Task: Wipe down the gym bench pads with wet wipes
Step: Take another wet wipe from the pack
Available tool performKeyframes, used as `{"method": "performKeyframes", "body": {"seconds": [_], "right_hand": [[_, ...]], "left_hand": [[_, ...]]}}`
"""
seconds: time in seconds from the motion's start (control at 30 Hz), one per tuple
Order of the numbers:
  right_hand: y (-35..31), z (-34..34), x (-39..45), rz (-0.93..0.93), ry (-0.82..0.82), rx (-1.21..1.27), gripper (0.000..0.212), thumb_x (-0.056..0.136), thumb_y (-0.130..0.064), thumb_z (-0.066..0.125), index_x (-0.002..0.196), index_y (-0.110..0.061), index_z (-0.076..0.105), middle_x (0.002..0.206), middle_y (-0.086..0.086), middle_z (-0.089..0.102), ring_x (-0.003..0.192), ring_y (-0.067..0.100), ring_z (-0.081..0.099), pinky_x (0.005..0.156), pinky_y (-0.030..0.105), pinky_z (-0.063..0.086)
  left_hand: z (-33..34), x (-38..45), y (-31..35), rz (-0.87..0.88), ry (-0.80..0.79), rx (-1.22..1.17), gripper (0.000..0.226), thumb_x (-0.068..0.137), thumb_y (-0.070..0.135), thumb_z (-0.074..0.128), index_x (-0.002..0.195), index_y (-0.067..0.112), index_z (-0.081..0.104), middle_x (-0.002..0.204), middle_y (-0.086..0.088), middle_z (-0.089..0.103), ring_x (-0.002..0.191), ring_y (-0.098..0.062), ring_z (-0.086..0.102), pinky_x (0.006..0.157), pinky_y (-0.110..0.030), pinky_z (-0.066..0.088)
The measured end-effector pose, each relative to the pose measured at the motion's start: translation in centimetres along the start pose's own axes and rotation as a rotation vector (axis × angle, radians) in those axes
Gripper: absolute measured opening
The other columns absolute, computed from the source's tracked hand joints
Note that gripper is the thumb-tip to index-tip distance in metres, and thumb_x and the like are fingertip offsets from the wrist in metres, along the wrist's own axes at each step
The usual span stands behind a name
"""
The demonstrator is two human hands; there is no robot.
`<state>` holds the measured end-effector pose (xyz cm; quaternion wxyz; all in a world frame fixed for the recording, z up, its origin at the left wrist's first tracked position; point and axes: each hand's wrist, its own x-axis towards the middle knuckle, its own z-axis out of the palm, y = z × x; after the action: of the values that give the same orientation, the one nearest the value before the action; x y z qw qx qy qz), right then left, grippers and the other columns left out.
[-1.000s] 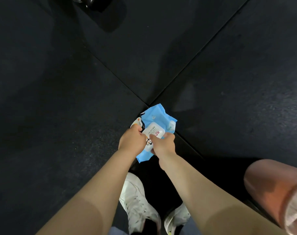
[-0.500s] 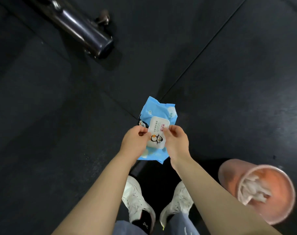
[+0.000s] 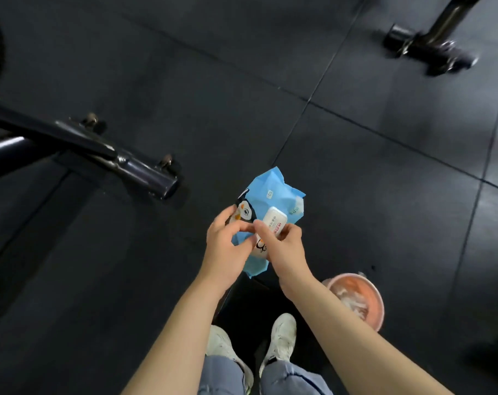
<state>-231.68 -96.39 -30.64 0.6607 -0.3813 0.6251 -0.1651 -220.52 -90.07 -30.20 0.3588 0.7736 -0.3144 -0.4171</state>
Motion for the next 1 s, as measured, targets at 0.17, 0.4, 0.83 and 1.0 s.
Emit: {"method": "performKeyframes", "body": {"seconds": [0.17, 0.4, 0.83, 1.0], "right_hand": [[-5.3, -5.5, -7.2, -0.081, 0.055, 0.001, 0.05, 0.079, -0.043, 0.074, 0.113, -0.024, 0.043, 0.106, -0.005, 0.062, 0.093, 0.011, 0.066, 0.071, 0.026, 0.056], [-9.1, -14.5, -15.3, -0.064, 0.071, 0.054, 0.047, 0.084, -0.046, 0.067, 0.116, -0.014, 0.056, 0.105, 0.007, 0.069, 0.093, 0.021, 0.07, 0.081, 0.04, 0.06], [-5.9, -20.8, -31.6, -0.224, 0.061, 0.358, 0.032, 0.096, -0.033, 0.059, 0.098, -0.003, 0.07, 0.073, 0.006, 0.072, 0.061, 0.017, 0.068, 0.051, 0.027, 0.051], [-3.2, -20.6, -37.4, -0.291, 0.175, 0.453, 0.044, 0.102, -0.035, 0.045, 0.083, -0.012, 0.077, 0.074, 0.009, 0.071, 0.061, 0.017, 0.066, 0.053, 0.028, 0.052]], "left_hand": [[-0.2, -5.7, 9.0, 0.058, -0.117, -0.065, 0.009, 0.091, 0.026, 0.07, 0.096, 0.032, 0.073, 0.151, 0.025, 0.029, 0.134, 0.002, 0.031, 0.095, -0.015, 0.04], [1.1, -12.2, 16.6, -0.058, -0.102, -0.242, 0.054, 0.083, 0.042, 0.075, 0.13, 0.035, 0.049, 0.13, 0.019, 0.052, 0.113, 0.0, 0.055, 0.08, -0.02, 0.047], [1.8, -24.8, 19.7, -0.052, -0.36, -0.252, 0.023, 0.091, 0.037, 0.069, 0.105, 0.017, 0.069, 0.091, 0.002, 0.078, 0.082, -0.013, 0.074, 0.061, -0.022, 0.054], [0.2, -29.0, 18.4, -0.044, -0.316, -0.273, 0.02, 0.096, 0.036, 0.063, 0.105, 0.019, 0.068, 0.088, 0.003, 0.078, 0.079, -0.014, 0.075, 0.058, -0.024, 0.055]]}}
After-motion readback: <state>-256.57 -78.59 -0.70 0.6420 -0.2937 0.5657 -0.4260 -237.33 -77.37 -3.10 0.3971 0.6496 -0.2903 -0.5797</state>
